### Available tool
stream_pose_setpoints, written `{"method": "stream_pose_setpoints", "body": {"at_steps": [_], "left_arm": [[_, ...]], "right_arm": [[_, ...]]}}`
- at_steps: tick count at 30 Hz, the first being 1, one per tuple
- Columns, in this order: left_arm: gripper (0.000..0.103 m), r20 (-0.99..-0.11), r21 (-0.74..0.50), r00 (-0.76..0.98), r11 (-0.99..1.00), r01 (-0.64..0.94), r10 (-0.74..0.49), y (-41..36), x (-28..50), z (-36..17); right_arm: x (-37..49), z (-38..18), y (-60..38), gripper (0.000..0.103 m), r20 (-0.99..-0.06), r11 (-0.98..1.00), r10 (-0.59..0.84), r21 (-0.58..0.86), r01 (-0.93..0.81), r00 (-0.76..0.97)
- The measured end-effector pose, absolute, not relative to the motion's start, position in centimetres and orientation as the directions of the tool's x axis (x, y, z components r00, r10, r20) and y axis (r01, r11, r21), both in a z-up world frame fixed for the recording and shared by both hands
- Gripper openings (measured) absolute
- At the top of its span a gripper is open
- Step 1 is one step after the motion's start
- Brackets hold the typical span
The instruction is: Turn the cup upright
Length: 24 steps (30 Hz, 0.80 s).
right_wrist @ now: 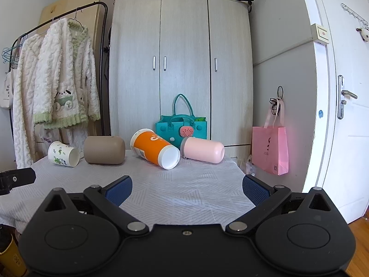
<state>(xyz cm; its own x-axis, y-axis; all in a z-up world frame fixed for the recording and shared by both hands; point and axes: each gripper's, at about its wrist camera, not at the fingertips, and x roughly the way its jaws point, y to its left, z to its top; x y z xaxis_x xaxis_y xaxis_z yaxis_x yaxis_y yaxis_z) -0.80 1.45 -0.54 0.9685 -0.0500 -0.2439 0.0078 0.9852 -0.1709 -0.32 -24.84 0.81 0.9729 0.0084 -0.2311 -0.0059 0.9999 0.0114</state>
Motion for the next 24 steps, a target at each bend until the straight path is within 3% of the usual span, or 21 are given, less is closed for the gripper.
{"method": "stream_pose_setpoints", "body": {"at_steps": [16,24], "left_arm": [[0.103,-0.265,-0.172,0.963,0.985,0.013,-0.059,1.50,-0.59,-0.53],[0.103,-0.321,-0.213,0.943,0.977,0.022,-0.091,1.68,-0.01,-0.35]], "right_arm": [[-0.19,0.65,-25.12,0.103,-0.238,1.000,0.007,0.018,-0.002,0.971],[0.30,0.76,-25.71,0.103,-0.260,1.000,0.013,0.012,-0.011,0.966]]}}
